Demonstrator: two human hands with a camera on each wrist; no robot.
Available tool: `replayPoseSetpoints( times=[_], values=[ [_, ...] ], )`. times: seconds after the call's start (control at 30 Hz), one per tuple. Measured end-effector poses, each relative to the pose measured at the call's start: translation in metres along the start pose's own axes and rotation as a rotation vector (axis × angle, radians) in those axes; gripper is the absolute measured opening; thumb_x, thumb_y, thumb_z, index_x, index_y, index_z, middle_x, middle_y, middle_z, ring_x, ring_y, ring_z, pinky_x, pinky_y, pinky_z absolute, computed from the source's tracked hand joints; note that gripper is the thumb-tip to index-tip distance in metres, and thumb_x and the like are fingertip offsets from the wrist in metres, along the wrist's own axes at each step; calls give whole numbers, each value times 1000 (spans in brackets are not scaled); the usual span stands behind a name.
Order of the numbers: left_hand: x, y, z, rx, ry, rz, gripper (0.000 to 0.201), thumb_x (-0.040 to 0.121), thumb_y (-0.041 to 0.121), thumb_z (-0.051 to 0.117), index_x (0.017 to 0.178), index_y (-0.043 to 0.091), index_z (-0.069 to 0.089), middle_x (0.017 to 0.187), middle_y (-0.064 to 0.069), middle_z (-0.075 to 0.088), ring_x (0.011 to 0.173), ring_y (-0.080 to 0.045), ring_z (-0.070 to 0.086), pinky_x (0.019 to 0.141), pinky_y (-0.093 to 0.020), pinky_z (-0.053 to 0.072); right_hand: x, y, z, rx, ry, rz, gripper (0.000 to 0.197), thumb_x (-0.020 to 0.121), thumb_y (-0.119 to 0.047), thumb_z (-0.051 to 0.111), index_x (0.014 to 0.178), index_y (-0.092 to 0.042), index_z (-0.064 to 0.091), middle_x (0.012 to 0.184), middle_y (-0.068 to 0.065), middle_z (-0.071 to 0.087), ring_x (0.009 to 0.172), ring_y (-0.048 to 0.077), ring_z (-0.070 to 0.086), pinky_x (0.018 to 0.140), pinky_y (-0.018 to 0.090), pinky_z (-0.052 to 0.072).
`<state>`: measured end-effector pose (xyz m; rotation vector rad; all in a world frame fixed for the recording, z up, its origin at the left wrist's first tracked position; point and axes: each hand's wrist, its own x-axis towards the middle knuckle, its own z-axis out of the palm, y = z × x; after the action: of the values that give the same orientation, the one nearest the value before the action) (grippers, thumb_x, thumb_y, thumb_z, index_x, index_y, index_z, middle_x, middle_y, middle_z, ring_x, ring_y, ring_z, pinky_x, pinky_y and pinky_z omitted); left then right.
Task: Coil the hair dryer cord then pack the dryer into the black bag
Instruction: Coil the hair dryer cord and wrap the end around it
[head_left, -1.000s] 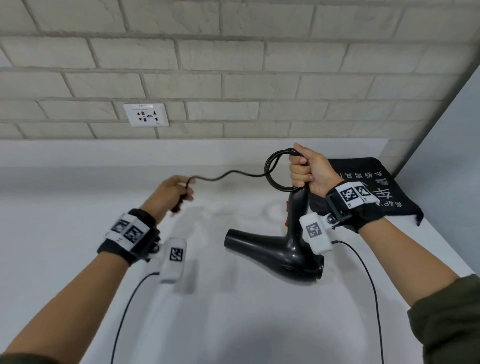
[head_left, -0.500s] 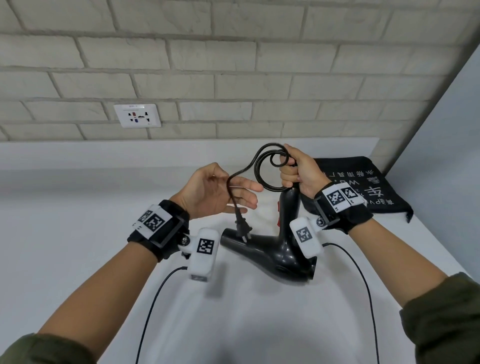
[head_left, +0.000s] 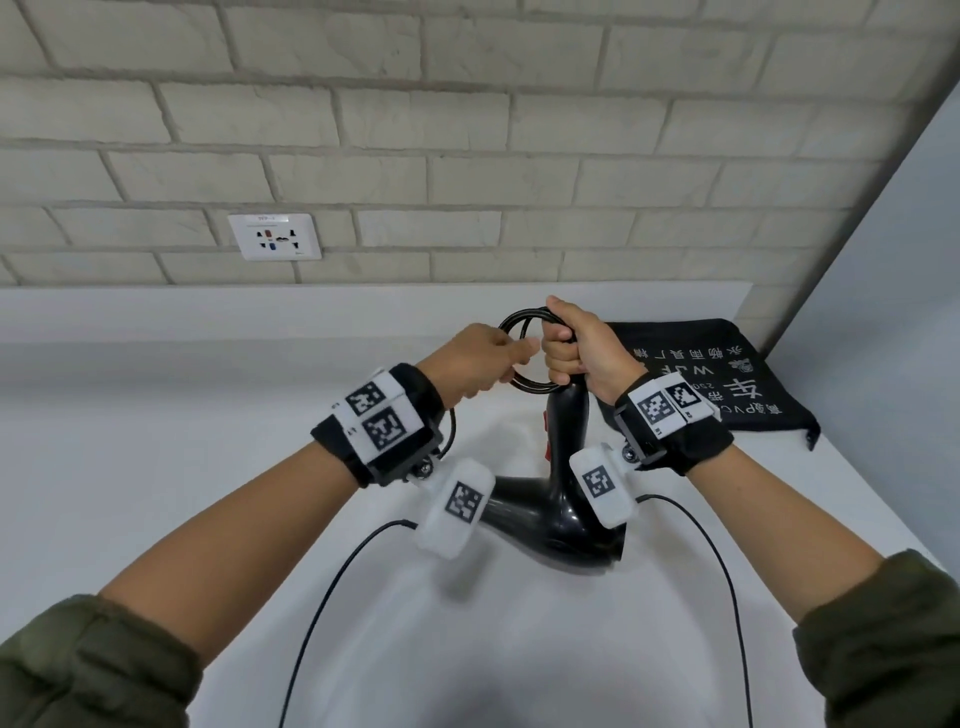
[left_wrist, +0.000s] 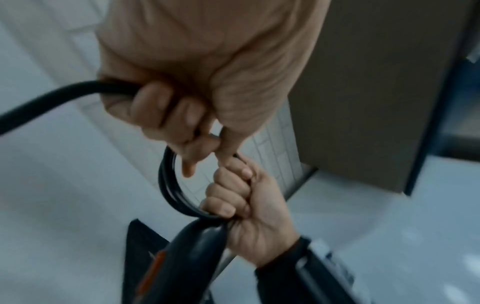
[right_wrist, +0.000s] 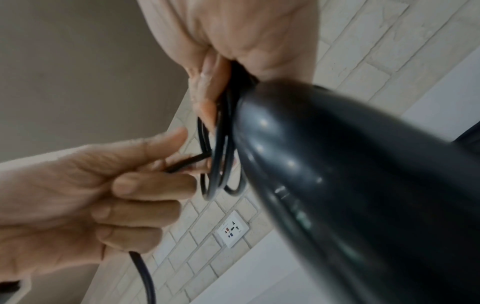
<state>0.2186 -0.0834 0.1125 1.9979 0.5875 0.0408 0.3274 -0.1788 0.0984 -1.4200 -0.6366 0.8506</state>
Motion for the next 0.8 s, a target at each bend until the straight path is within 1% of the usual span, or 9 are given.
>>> replayPoseSetpoints(
  times=[0.07,0.17,0.2,0.23,0.3,0.5,0.6,0.67,0.8],
  values=[
    [-2,-5,3,184,102,125,30,93,33,48,103,9,64,62,2,48,53,-10,39,53,-24,31,-1,0,-2,-10,16,-2,48,98,-33,27,53,-18,26,32,-12,21,27,5,16,34,17,25],
    [-17,3,-18,432,103,287,26,94,26,44,95,19,69,83,-2,67,69,-13,54,73,-30,42,-1,1,-3,-45,42,-10,47,98,-33,31,54,-17,29,32,-12,21,27,5,16,33,16,25],
    [-20,8,-29,438,89,337,27,94,23,44,93,18,70,86,0,69,74,-9,56,78,-25,43,-1,1,-2,-67,33,-14,45,98,-33,32,56,-17,31,32,-13,20,27,5,16,33,16,25],
    [-23,15,-39,427,76,383,27,95,22,44,92,17,70,79,3,67,69,-2,54,73,-18,42,-1,0,0,-89,15,-21,43,98,-34,32,59,-16,35,31,-13,20,26,5,16,33,15,25],
    [-22,24,-54,406,61,430,26,94,22,46,87,17,70,61,8,53,53,-3,43,56,-13,34,-3,-1,5,-148,-28,-42,41,98,-38,32,66,-14,41,32,-13,19,27,5,16,34,15,26],
    [11,2,-57,34,31,435,25,95,21,46,76,24,62,85,-8,56,74,-15,40,73,-24,35,-9,-3,9,-226,-152,-50,41,96,-42,31,68,-15,42,35,-13,17,31,5,13,36,18,28],
    [28,-11,-43,-137,127,447,21,93,18,50,76,23,61,68,19,64,68,2,50,73,-10,40,-8,-3,8,-149,-192,-17,41,98,-39,29,64,-18,37,35,-13,18,30,4,13,35,18,26],
    [36,-20,-31,-234,205,458,16,91,14,53,80,18,64,64,25,65,66,10,53,73,-4,41,-6,-3,8,-93,-193,-1,41,98,-39,27,63,-18,35,33,-13,18,29,3,14,35,18,25],
    [47,-33,-5,-282,372,469,14,88,11,57,95,20,66,78,15,62,76,2,56,81,-21,43,-2,-1,5,-34,-158,5,42,99,-37,24,63,-18,33,32,-13,19,27,2,14,33,16,25]
  ],
)
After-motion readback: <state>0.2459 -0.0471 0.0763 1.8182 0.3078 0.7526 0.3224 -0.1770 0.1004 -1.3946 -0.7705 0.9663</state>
